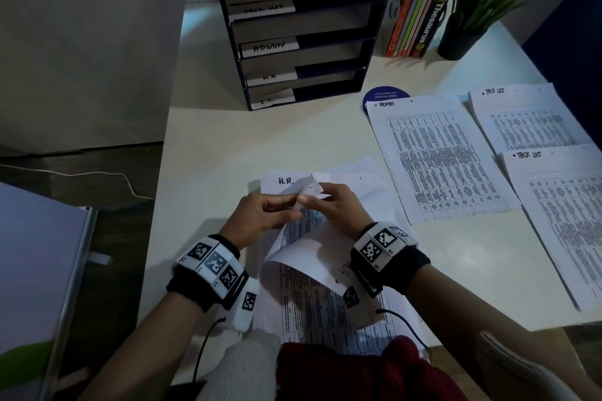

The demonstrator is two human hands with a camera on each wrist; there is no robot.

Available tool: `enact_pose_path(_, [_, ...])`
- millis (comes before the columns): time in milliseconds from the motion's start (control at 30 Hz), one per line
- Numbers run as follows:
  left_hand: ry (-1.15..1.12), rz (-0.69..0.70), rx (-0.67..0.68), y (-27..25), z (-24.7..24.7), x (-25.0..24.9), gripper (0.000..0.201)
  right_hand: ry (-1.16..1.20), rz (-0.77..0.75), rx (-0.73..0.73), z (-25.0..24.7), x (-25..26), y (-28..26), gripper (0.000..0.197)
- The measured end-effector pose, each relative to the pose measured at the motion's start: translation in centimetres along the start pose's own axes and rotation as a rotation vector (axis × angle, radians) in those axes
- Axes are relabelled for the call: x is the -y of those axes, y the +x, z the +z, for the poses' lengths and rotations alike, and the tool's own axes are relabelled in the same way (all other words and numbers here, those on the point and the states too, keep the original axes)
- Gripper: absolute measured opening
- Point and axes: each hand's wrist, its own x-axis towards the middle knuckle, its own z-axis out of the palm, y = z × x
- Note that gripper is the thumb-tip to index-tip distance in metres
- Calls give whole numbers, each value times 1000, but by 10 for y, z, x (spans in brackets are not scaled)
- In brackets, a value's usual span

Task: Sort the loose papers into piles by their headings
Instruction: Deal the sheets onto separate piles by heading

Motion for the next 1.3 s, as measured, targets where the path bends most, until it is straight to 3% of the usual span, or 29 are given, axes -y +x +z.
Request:
enact_pose_path(67, [-7, -13, -9, 0, 0, 1, 32, -2, 5, 2, 1, -1, 0, 23])
enact_pose_path(167, [16, -45, -92, 4, -1, 5, 16, -77, 3, -32, 1, -4, 2, 11])
enact_pose_path(267, [27, -71, -242, 9, -6, 15, 17, -11, 30, -163, -2, -6, -4, 27])
enact_pose_path(333, [21, -101, -261, 11, -7, 19, 22, -47, -12, -173, -5, -7, -8, 33])
enact_pose_path(433, [0, -154, -210, 11, -9, 19, 29, -428, -1, -83, -17, 3, -6, 25])
enact_pose_path(500, [-26, -180, -182, 11, -9, 19, 30, -608, 15, 52, -32, 16, -5, 48])
enact_pose_path(567, [-60, -201, -158, 11, -10, 18, 29, -668, -20, 143, -49, 33, -5, 70])
enact_pose_path(767, [-123, -246, -114, 12, -9, 12, 30, -826, -30, 353, -56, 43, 10, 87])
enact_pose_path(833, [-87, -223, -68, 10, -8, 7, 37, -844, -26, 327, -46, 34, 14, 76])
enact_pose_path(967, [-245, -159, -132, 10, -11, -1, 36, -955, -171, 258, -31, 26, 5, 22])
enact_pose_path(1067, [55, -90, -206, 27, -15, 5, 33, -1059, -235, 338, -22, 23, -11, 17])
enact_pose_path(1133, [298, -70, -247, 39, -18, 11, 37, -1087, -247, 397, -16, 21, -20, 34])
enact_pose_path(1300, [652, -28, -204, 53, -18, 15, 47, -774, -83, 530, -5, 15, -25, 60])
